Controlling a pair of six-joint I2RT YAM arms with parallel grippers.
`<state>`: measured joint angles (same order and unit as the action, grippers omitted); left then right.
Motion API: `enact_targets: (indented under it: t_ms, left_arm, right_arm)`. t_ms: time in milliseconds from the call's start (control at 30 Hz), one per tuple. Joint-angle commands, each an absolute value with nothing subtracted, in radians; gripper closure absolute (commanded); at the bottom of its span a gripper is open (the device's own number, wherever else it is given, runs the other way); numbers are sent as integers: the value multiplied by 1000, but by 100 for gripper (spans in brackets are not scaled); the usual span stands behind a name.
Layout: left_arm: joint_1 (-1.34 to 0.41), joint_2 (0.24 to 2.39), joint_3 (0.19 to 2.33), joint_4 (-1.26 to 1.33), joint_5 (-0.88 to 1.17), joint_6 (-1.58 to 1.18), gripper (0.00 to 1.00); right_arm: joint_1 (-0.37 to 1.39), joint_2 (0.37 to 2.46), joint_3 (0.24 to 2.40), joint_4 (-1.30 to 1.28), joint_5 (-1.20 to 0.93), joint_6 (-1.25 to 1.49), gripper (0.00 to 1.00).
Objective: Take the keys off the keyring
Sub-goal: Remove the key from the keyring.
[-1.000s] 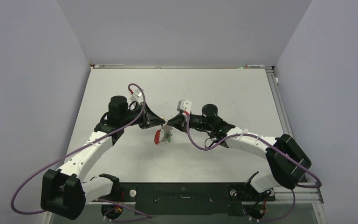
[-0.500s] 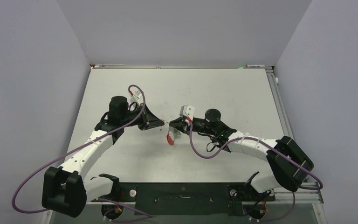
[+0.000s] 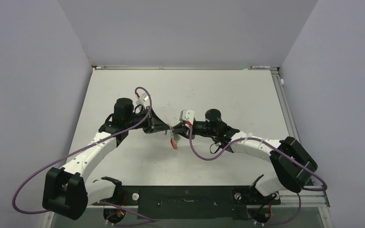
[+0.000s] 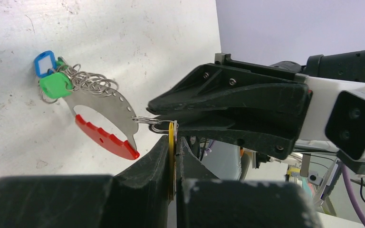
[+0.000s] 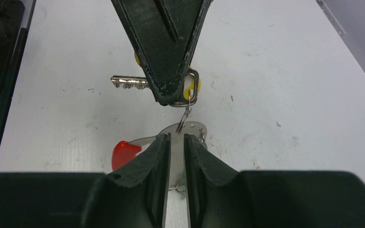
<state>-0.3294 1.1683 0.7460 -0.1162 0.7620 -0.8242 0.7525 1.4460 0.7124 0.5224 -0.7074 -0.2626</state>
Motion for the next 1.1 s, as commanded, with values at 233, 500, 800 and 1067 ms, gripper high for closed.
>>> enact_targets:
  t_ms: [233,500,800,1067]
  left_arm:
    - [-344,1166,816,-63,788,-797,100]
    - [-345,1163,815,-62,785,-800,100]
    - [-348,1159,810,-64,783,-799,100]
    - [-318,1158,809,-81,775,-802,100]
  right_arm:
    - [752,1452,809,431,-731,-254,66]
    - [765,1457,836,435,-691,-201,64]
    - [771,1470,836,454,-658,-185,75]
    - [772,1469,817,476,-670,-201,95]
